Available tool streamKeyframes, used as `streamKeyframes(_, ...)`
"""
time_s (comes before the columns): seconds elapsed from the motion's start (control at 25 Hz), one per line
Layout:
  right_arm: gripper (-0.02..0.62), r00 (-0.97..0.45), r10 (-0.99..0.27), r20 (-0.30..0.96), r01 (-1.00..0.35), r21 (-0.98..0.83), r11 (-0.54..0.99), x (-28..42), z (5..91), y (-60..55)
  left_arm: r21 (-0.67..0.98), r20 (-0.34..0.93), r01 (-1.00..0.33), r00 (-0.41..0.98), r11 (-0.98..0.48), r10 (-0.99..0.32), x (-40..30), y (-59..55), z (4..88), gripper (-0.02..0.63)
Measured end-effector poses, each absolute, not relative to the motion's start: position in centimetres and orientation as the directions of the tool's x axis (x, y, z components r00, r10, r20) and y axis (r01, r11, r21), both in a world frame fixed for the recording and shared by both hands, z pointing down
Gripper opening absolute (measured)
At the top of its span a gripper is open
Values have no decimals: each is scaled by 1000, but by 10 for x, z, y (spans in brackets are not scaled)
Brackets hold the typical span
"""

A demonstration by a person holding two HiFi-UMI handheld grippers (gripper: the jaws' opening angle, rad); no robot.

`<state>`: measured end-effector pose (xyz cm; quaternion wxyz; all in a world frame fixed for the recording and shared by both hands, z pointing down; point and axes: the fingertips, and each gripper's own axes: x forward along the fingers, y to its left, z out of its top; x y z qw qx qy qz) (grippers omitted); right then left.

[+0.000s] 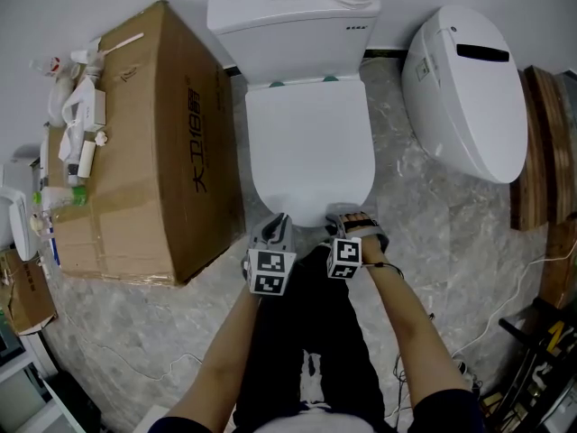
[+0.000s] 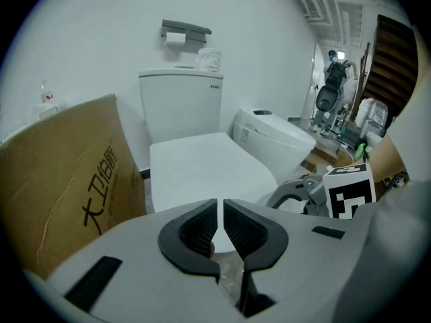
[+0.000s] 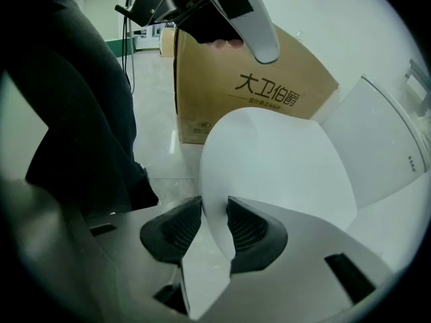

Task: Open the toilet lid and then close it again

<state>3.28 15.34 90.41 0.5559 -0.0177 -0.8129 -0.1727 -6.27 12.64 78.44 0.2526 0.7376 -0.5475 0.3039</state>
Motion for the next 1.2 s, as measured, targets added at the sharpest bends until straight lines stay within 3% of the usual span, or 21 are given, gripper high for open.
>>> streamKeyframes(0.2, 109, -359, -102, 928, 76, 137, 988, 28, 894, 148, 66, 735, -960, 232, -273, -637, -56, 123, 776, 33)
streamKeyframes(0.28, 43, -380, -111, 918, -32, 106, 994, 23, 880, 138, 86, 740, -955, 253, -285, -624, -51, 122, 768, 31)
streamKeyframes(0.6, 17, -529, -116, 840, -344, -87, 935, -4, 794, 126, 130, 742, -948, 288, -292, -605, -41, 115, 718, 19)
streamKeyframes(1.0, 6, -624, -214, 751, -582, -264, 769, -6, 677, 122, 204, 736, -939, 334, -278, -588, -39, 107, 643, 11)
streamKeyframes(1.2, 6, -667, -304, 680, -638, -313, 703, -11, 617, 106, 266, 717, -928, 371, -261, -590, -31, 109, 607, 9)
